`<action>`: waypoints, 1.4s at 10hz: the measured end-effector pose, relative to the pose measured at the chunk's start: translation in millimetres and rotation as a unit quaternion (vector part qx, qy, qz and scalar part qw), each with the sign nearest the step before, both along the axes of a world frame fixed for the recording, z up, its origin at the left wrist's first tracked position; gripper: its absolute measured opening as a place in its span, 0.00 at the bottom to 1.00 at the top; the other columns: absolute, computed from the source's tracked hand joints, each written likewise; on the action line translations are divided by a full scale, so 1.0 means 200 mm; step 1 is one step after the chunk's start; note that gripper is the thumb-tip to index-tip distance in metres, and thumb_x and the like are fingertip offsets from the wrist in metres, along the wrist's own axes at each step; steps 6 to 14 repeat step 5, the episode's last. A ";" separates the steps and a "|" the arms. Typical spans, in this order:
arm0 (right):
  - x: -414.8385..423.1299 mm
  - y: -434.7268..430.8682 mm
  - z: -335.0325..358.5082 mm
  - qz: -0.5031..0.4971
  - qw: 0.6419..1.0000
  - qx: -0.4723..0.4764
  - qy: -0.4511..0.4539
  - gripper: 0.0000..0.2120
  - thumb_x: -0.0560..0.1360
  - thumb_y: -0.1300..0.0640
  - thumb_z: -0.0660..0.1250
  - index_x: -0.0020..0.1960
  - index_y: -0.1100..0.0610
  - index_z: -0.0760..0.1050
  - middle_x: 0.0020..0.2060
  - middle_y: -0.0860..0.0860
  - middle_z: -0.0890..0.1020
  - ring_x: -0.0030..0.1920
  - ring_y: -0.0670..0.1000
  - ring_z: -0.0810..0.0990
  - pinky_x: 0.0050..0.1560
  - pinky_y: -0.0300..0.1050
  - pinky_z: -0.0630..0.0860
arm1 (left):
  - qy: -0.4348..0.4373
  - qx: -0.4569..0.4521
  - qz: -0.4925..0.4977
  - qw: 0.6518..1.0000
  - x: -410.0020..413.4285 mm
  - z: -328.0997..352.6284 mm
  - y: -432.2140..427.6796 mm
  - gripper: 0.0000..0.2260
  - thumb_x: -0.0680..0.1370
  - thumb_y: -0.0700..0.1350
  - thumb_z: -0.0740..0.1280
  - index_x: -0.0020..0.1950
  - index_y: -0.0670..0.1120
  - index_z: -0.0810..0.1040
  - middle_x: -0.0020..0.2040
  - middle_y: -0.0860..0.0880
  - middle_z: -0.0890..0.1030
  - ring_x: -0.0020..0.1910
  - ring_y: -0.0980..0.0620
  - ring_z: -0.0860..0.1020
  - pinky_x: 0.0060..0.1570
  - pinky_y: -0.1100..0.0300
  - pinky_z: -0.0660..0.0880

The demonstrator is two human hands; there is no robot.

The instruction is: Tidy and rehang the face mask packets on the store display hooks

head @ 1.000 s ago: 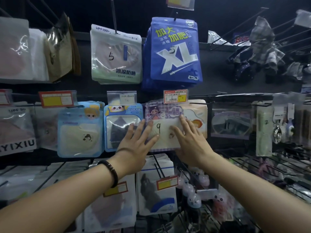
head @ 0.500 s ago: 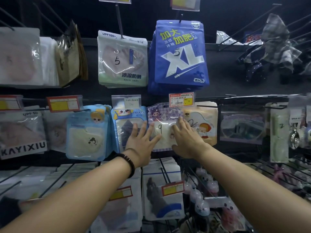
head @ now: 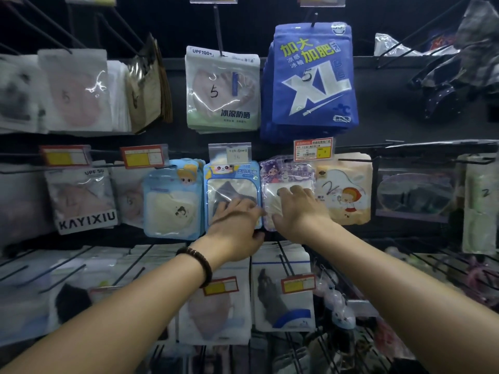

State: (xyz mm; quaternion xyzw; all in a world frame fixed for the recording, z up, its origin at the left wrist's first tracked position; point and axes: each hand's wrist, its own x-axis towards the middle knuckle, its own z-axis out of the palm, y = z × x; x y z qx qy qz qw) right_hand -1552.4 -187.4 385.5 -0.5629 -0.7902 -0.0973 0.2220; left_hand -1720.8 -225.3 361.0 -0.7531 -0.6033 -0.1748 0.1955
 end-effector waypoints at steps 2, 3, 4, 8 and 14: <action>-0.18 -0.20 -0.07 0.013 0.999 -0.013 -0.037 0.28 0.84 0.44 0.63 0.79 0.55 0.64 0.74 0.59 0.70 0.74 0.63 0.69 0.73 0.61 0.71 | -0.004 0.004 0.033 0.999 -0.21 0.02 -0.21 0.25 0.81 0.60 0.66 0.76 0.53 0.73 0.72 0.48 0.76 0.71 0.43 0.74 0.68 0.48 0.73; -0.26 -0.27 -0.10 0.027 0.999 -0.031 -0.031 0.28 0.84 0.42 0.62 0.79 0.56 0.65 0.71 0.60 0.72 0.72 0.63 0.70 0.70 0.61 0.73 | -0.020 -0.032 0.026 0.999 -0.32 0.01 -0.29 0.23 0.80 0.61 0.67 0.73 0.54 0.77 0.68 0.49 0.79 0.66 0.44 0.78 0.64 0.48 0.77; -0.36 -0.40 -0.11 0.052 0.998 -0.022 -0.034 0.25 0.83 0.43 0.63 0.75 0.55 0.71 0.68 0.59 0.76 0.70 0.62 0.73 0.67 0.60 0.76 | -0.069 -0.063 0.018 0.995 -0.46 0.00 -0.37 0.18 0.79 0.61 0.69 0.65 0.56 0.81 0.59 0.52 0.83 0.59 0.47 0.82 0.59 0.49 0.80; -0.42 -0.48 -0.08 0.073 0.997 0.000 -0.008 0.23 0.83 0.44 0.65 0.74 0.51 0.73 0.67 0.57 0.78 0.68 0.61 0.77 0.65 0.57 0.77 | -0.173 -0.070 0.007 0.982 -0.54 0.02 -0.42 0.16 0.79 0.59 0.70 0.64 0.55 0.82 0.58 0.53 0.83 0.58 0.50 0.82 0.59 0.50 0.81; -0.42 -0.48 -0.08 0.073 0.997 0.000 -0.008 0.23 0.83 0.44 0.65 0.74 0.51 0.73 0.67 0.57 0.78 0.68 0.61 0.77 0.65 0.57 0.77 | -0.173 -0.070 0.007 0.982 -0.54 0.02 -0.42 0.16 0.79 0.59 0.70 0.64 0.55 0.82 0.58 0.53 0.83 0.58 0.50 0.82 0.59 0.50 0.81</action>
